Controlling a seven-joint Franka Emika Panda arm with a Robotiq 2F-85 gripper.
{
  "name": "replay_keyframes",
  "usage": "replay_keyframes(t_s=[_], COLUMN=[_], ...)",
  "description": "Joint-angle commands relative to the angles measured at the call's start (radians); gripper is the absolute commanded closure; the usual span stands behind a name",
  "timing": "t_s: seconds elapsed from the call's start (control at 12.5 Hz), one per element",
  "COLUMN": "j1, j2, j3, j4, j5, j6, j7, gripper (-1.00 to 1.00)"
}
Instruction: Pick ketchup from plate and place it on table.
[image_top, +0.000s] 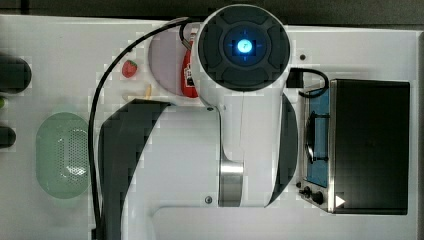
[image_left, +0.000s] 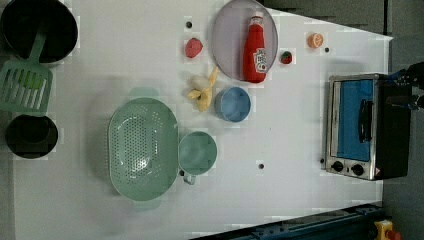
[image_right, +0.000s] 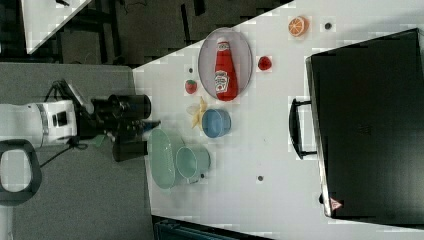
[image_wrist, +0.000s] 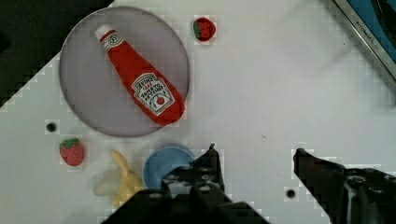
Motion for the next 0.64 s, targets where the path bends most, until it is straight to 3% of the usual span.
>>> replay_keyframes(t_s=[0.08, 0.24, 0.64], j1=[-0.079, -0.078, -0.055], j2=[-0.167, -0.155, -0.031], j3=[0.074, 0.077, 0.086], j4=[0.017, 0.011, 0.01], j5=[0.018, 0.018, 0.018], j6=[-0.206, -0.205, -0.157], j7=[0.106, 0.104, -0.043], gripper=[-0.59, -0.99, -1.0])
